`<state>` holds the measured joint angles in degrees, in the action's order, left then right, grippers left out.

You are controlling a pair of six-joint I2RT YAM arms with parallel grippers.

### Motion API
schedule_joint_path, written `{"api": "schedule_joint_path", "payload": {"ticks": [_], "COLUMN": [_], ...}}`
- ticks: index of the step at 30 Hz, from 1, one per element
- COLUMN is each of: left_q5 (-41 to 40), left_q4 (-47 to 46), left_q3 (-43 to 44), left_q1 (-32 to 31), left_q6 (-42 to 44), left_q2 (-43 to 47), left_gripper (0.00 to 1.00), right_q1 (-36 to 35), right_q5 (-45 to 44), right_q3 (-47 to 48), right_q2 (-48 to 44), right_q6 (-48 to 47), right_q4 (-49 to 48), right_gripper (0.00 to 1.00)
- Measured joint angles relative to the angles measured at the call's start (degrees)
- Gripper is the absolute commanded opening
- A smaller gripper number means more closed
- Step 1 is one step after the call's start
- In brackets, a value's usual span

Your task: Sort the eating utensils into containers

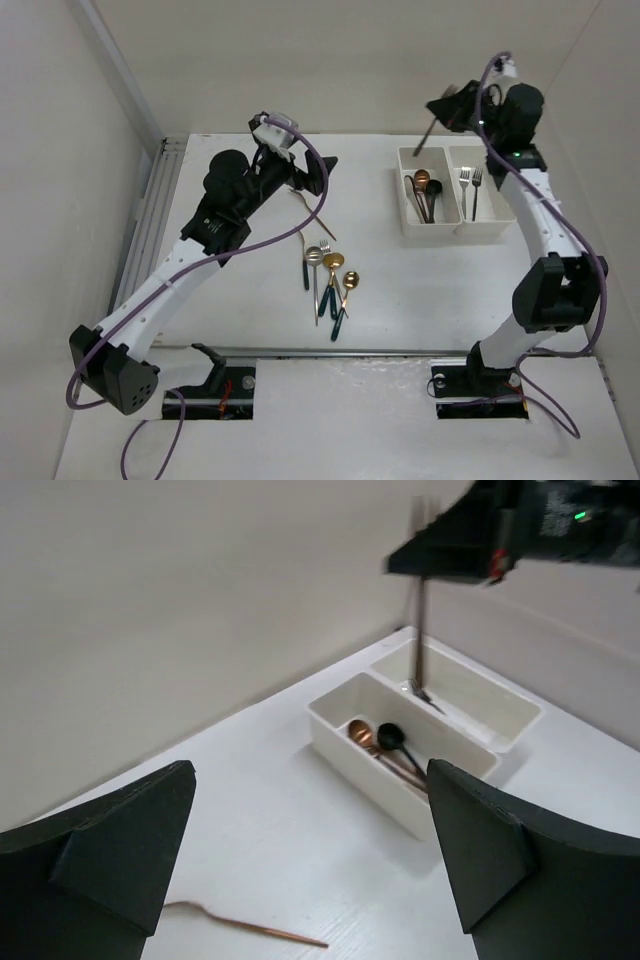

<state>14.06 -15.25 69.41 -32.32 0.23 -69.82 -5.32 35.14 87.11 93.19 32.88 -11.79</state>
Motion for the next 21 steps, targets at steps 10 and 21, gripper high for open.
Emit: {"api": "schedule_joint_path", "payload": {"ticks": [10, 21], "left_q5": [-14.7, -18.7], "left_q4": [8.9, 16.3], "left_q3": [-5.8, -10.6], "left_q1": [1.3, 3.3], "left_q6": [2.2, 0.3], "left_q2": [2.0, -0.8], "left_gripper": [1.00, 0.98], "right_q1": [11.0, 12.1], "right_q5": [-33.1, -43.9], "right_q3": [17.6, 13.5], "right_q2": [6.3, 22.8], "right_q6": [-30.2, -37.5], "right_q4": [35.9, 44.7], "right_gripper": [0.00, 0.54]}}
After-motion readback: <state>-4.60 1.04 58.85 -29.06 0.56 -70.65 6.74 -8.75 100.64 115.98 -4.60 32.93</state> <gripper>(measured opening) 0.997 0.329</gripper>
